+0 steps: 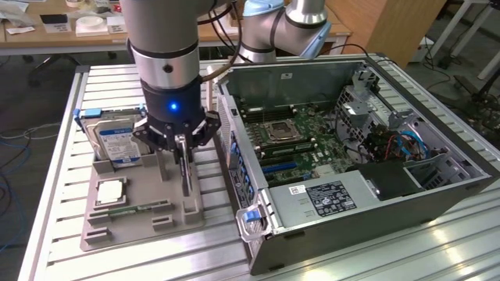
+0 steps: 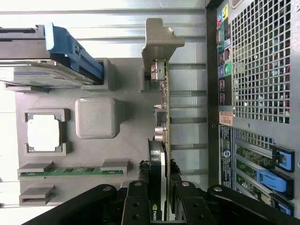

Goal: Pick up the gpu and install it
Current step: 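Pick up the gpu and move the gpu toward the slot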

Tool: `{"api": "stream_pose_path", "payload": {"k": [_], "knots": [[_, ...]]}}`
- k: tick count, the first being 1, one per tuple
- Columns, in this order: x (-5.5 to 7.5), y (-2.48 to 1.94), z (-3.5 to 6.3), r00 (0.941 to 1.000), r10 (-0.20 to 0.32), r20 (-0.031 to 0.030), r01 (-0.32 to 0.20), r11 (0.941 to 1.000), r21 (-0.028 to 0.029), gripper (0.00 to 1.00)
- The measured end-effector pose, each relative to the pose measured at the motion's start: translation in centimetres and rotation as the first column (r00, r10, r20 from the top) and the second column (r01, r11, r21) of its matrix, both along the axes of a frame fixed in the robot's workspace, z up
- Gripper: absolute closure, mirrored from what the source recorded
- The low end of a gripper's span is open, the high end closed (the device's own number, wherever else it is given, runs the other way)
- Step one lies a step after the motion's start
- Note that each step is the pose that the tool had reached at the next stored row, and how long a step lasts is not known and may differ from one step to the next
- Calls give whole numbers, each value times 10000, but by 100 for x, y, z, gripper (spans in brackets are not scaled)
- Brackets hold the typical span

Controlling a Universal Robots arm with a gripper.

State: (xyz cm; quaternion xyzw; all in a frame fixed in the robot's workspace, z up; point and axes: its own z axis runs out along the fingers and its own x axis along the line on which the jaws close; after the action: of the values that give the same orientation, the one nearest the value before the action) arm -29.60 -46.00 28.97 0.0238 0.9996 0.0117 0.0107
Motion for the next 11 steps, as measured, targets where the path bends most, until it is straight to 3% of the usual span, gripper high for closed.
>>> {"api": "stream_pose_path", "payload": {"k": [11], "knots": [[0, 0, 237, 10000, 0, 0, 0, 10000, -6, 73]]}}
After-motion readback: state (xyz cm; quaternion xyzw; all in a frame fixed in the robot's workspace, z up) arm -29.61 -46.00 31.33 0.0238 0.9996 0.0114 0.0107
